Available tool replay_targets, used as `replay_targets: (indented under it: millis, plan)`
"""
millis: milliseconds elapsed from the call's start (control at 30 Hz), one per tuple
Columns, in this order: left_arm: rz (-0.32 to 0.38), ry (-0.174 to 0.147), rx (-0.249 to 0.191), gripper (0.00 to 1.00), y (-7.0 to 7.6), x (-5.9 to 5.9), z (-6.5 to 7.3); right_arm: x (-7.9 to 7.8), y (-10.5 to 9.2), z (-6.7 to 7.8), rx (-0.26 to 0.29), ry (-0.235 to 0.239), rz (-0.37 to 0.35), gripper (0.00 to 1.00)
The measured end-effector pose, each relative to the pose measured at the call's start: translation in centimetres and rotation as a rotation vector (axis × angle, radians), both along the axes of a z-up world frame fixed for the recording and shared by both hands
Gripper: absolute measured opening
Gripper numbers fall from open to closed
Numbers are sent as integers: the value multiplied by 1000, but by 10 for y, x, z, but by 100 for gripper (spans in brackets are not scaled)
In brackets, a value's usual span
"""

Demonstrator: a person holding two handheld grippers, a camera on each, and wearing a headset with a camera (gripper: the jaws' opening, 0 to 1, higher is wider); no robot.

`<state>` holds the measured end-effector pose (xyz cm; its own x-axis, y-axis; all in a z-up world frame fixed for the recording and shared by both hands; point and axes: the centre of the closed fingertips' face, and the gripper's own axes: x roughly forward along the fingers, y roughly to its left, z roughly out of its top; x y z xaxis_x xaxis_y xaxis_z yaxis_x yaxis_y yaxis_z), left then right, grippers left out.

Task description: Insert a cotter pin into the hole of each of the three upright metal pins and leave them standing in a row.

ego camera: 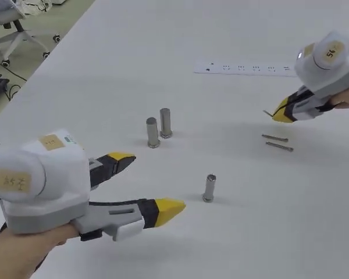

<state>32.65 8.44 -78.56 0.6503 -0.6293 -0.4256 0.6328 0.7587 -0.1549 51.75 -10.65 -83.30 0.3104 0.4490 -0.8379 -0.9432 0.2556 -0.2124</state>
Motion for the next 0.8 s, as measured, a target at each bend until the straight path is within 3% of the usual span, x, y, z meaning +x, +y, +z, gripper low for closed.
replay_targets:
  millis: [133,633,800]
  plan:
    - [-1,5,-22,66,-3,1,3,-9,7,4,9,-17,36,1]
    - [-9,19,-83,54,-19,11,15,-71,53,32,58,-65,194,2]
    - [9,46,-125,47,-24,13,18,-88,67,38,73,-76,242,2]
